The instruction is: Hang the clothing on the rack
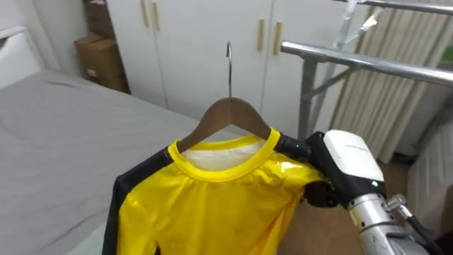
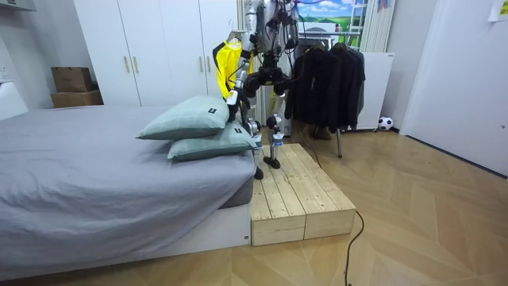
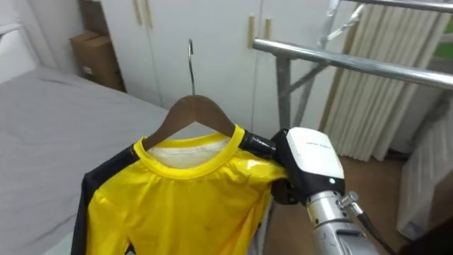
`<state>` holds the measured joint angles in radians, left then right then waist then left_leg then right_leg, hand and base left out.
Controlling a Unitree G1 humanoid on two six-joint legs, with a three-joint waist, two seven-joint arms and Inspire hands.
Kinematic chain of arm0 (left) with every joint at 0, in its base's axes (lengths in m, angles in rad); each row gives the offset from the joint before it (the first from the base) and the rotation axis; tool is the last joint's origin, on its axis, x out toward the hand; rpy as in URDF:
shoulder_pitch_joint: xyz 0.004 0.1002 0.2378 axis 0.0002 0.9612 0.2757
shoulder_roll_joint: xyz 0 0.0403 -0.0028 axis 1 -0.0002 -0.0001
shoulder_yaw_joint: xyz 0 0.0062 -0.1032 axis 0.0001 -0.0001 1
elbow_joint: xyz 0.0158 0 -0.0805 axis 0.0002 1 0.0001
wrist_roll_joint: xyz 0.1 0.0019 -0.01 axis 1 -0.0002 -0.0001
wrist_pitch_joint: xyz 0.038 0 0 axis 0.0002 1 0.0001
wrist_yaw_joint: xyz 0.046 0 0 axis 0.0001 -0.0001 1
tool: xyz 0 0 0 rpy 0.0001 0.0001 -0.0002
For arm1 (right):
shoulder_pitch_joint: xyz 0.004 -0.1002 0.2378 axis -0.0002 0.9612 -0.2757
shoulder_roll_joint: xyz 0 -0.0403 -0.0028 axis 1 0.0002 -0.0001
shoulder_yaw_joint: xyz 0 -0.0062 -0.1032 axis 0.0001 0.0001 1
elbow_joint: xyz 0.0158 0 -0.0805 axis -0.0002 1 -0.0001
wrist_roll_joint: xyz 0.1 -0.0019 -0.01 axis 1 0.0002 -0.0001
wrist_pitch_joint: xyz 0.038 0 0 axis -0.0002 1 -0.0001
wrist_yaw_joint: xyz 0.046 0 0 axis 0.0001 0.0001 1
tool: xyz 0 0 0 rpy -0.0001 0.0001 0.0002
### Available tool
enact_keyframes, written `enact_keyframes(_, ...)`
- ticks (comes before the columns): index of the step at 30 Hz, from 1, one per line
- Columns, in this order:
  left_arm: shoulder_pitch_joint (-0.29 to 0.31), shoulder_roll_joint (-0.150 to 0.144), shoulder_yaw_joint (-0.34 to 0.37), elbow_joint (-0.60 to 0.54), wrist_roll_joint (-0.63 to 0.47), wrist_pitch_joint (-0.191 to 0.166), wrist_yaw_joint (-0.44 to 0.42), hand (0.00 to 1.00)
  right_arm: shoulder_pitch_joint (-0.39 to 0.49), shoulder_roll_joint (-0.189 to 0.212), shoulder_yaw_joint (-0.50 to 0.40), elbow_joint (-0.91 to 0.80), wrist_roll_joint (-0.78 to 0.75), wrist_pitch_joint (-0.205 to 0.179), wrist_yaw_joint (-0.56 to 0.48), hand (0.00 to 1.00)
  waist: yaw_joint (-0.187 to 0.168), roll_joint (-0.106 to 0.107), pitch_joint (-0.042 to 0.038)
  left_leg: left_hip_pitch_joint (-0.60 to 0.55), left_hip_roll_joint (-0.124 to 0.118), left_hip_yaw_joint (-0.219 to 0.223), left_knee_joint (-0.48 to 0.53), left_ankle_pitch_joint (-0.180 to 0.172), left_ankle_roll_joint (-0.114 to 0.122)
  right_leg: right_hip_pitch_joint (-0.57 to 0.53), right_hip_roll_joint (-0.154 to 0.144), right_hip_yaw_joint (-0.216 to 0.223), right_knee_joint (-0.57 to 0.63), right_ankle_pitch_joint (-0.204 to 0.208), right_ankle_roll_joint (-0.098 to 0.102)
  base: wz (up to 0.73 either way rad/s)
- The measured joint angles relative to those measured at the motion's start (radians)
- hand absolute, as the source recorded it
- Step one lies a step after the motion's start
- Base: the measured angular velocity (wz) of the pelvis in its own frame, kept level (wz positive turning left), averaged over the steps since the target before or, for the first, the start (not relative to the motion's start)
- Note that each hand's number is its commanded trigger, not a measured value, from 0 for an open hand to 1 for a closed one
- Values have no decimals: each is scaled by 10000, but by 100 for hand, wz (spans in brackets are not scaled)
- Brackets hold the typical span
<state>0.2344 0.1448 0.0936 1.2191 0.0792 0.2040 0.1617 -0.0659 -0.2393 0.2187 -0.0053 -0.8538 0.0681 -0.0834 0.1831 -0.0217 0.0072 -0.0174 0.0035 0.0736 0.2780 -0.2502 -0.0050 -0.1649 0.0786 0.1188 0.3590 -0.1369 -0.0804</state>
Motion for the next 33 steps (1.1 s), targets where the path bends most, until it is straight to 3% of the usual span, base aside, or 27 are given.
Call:
enact_keyframes(1, 58, -38, 3, 34, -23, 77, 2, 0, 11, 55, 48, 7, -144, -11, -1, 100, -52, -16, -30, -33, 3, 103, -58, 335, 125, -159, 138, 243, 10, 144, 132, -83)
enact_keyframes(6, -306, -15, 31, 151, -103, 528, 37, 0, 4, -218, -183, -674, -467, -50, -90, 100, -802, -44, -39, -122, -8, 424, -90, 319, 232, -224, 143, 182, -527, 580, 230, -23)
enact_keyframes(13, -410, -15, -10, 463, -111, 577, 54, 0, 344, -188, -653, -1365, -456, -95, -480, 100, -1303, -190, 36, 82, 161, 938, -249, 321, 142, -166, 513, 969, -701, 634, 308, -22)
enact_keyframes(19, -430, 11, 153, 958, -110, 576, 84, 0, 452, -4, -659, -1291, -532, -138, -484, 100, -1236, -267, 88, 292, 537, 1928, -307, 105, 11, -108, 927, 1610, -924, 930, 192, -49)
enact_keyframes(24, -431, 11, 297, 965, -92, 576, 113, 0, 430, -8, -974, -1348, -450, -271, -484, 100, -1235, -314, 75, 290, 646, 2137, -427, 139, -73, -96, 1135, 2002, -1351, 1192, 148, -19)
enact_keyframes(27, -425, 10, 353, 967, -78, 576, 146, 0, 426, -22, -1216, -1507, -125, -273, -496, 100, -1204, -358, 60, 348, 728, 2321, -516, 160, -203, -90, 1189, 1974, -1400, 1354, -49, -18)
enact_keyframes(33, -480, 8, 592, 965, -68, 575, 245, 0, 424, -25, -1381, -1778, 201, -249, -899, 100, -1286, -373, 49, 484, 784, 2404, -808, 217, -295, -6, 1338, 2275, -1541, 1387, -149, -7)
